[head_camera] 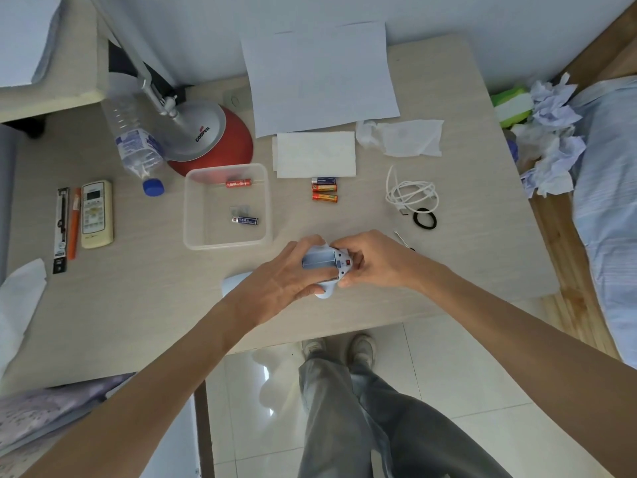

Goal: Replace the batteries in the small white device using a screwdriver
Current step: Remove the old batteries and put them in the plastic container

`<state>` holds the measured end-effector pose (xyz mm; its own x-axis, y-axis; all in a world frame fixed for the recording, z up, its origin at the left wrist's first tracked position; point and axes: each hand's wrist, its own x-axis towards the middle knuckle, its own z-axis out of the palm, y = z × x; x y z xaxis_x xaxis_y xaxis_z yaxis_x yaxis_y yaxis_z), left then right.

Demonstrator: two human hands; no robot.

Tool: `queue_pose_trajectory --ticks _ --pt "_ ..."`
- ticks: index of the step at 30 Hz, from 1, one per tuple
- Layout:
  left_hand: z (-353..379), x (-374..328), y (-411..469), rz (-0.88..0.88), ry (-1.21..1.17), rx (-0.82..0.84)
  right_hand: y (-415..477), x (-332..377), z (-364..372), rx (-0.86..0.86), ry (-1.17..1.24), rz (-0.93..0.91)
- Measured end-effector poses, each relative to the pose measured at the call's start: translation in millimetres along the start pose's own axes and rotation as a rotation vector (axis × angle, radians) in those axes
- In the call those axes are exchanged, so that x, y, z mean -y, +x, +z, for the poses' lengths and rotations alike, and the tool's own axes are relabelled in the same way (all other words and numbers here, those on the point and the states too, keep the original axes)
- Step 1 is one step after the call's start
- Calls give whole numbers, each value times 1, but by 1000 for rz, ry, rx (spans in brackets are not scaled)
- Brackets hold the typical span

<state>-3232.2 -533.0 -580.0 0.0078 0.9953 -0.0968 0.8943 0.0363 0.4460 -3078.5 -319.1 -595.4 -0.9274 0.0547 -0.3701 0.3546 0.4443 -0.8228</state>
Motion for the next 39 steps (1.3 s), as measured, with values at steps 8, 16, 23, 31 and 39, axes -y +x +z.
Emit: queue_pose_trajectory --ticks 8,16,23,31,39 --pt "28 -11 -14 -311 -412 -214 0 -1 1 -12 9 38" --pt "55 -41 0 -556 -595 -583 -1 2 2 -14 36 59" --pt "58 -42 5 -615 -617 -550 -2 3 3 -28 21 60" --pt "51 -43 7 -595 -582 -396 -8 3 9 -50 -19 129" --pt "12 -41 -11 -576 -578 -424 -16 13 13 -94 -47 192"
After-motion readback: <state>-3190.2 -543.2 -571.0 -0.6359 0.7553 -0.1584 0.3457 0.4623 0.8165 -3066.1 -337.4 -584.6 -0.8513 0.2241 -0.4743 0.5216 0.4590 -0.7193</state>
